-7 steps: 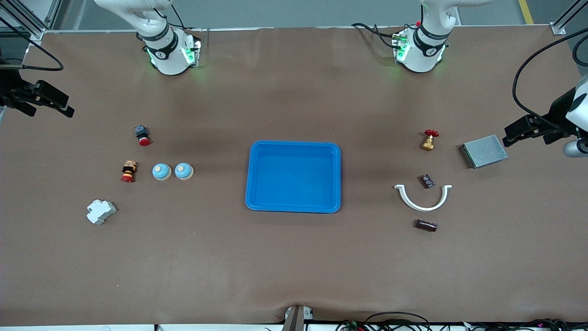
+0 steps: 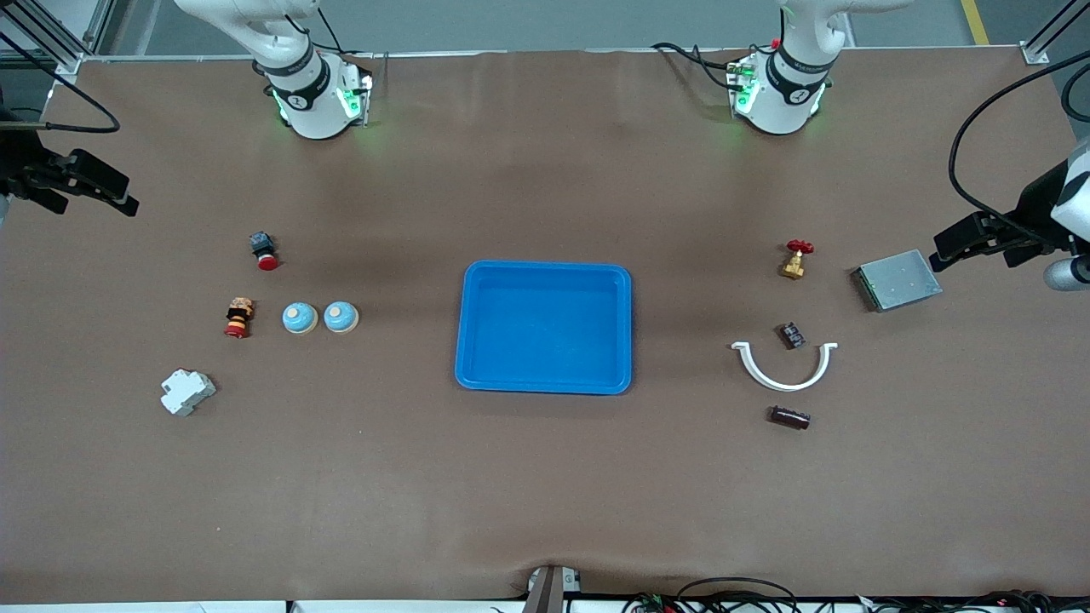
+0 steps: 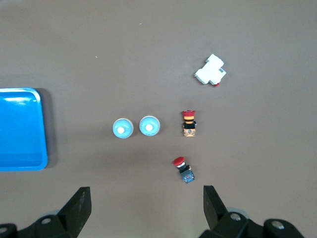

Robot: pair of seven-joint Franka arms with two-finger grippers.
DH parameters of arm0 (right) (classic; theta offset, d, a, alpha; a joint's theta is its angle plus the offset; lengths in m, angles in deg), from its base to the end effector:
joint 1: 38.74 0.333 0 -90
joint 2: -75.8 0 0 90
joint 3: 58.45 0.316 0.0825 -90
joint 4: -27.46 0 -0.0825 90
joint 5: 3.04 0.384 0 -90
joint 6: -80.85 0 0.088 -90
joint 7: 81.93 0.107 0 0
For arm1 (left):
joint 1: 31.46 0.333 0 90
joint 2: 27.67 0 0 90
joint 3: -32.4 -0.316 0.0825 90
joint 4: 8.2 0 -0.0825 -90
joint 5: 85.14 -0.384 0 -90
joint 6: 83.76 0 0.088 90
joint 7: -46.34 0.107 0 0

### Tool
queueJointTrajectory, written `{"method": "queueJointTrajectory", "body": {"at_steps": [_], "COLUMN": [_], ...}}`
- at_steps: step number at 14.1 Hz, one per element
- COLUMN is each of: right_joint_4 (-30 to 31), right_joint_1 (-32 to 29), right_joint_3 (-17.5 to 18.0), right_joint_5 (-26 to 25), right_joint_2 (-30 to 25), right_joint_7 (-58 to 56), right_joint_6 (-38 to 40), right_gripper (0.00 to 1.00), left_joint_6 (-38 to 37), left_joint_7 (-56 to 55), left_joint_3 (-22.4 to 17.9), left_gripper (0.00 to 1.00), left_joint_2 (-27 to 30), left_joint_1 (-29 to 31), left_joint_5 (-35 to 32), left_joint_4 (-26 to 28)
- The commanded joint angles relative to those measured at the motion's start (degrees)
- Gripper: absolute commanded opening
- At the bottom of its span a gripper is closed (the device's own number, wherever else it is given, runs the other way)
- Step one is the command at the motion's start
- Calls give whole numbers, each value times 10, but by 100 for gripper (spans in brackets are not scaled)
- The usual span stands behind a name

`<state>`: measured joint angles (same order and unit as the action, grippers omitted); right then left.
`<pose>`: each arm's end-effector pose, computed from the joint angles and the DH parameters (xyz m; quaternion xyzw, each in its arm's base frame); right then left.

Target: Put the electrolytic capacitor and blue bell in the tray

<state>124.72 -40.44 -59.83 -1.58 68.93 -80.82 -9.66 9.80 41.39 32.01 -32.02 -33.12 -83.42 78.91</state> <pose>0.5163 -0.0258 0.6297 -0.9992 0.0366 -0.0013 0.0142 0.5839 -0.0161 0.6109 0.9992 0.0327 0.0175 0.0157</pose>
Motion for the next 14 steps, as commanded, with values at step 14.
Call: {"method": "queueJointTrajectory", "body": {"at_steps": [14], "right_joint_4": [6], "right_joint_1": [4], "right_joint_3": [1], "right_joint_5": [-7], "right_joint_2": [-8], "right_joint_7": [-2], "right_joint_6": [-2], "right_gripper": [100], "left_joint_6": [5], "left_joint_7": [-31], "left_joint_3": [-1], "left_gripper": [100], "left_joint_2": [-36], "left_joint_1": [-4], "left_joint_5": [34], "left_joint_4": [-14]}}
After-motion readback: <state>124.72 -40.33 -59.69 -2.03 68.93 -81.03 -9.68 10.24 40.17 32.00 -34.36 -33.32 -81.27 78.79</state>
